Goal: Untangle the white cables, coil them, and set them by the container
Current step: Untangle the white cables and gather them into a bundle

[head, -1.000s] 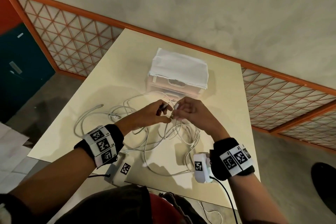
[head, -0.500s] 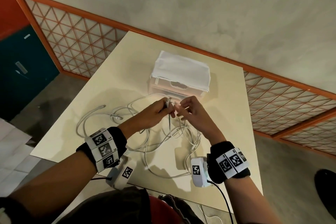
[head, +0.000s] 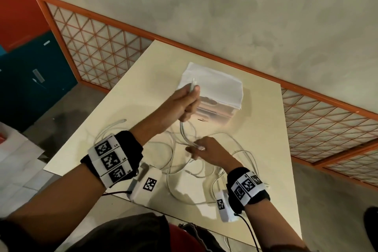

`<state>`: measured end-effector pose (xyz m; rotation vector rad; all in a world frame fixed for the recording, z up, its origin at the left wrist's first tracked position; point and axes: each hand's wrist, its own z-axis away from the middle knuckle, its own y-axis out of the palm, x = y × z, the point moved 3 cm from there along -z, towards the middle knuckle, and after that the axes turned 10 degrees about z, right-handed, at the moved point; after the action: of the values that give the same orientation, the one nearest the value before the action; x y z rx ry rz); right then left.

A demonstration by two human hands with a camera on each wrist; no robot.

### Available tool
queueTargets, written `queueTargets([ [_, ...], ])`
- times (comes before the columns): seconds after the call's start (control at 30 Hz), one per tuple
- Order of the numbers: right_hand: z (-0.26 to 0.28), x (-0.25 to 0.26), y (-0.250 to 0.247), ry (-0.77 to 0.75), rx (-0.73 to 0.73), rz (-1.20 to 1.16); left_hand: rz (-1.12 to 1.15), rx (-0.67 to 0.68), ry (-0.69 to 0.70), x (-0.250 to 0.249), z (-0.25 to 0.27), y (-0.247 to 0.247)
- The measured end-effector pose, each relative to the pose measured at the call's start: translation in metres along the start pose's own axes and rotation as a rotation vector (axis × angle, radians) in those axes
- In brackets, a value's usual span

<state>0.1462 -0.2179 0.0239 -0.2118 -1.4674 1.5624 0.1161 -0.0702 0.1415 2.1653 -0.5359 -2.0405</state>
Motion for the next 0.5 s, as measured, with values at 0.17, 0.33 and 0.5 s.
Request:
queueTargets([
  [0.17, 0.013, -0.049, 0.012, 0.181, -0.025, 0.323, -0.423, -0.119, 0.036, -0.005, 0.01, -0.024],
  [0.33, 0.012, -0.02, -0.023, 0.017, -0.201, 0.253, -0.822, 0.077, -0.258, 0.042, 0.018, -0.017],
  [0.5, 0.014, 0.008, -0.056, -0.134, -0.314, 0.085, -0.985, 0.095, -0.225, 0.068, 0.017, -0.018],
])
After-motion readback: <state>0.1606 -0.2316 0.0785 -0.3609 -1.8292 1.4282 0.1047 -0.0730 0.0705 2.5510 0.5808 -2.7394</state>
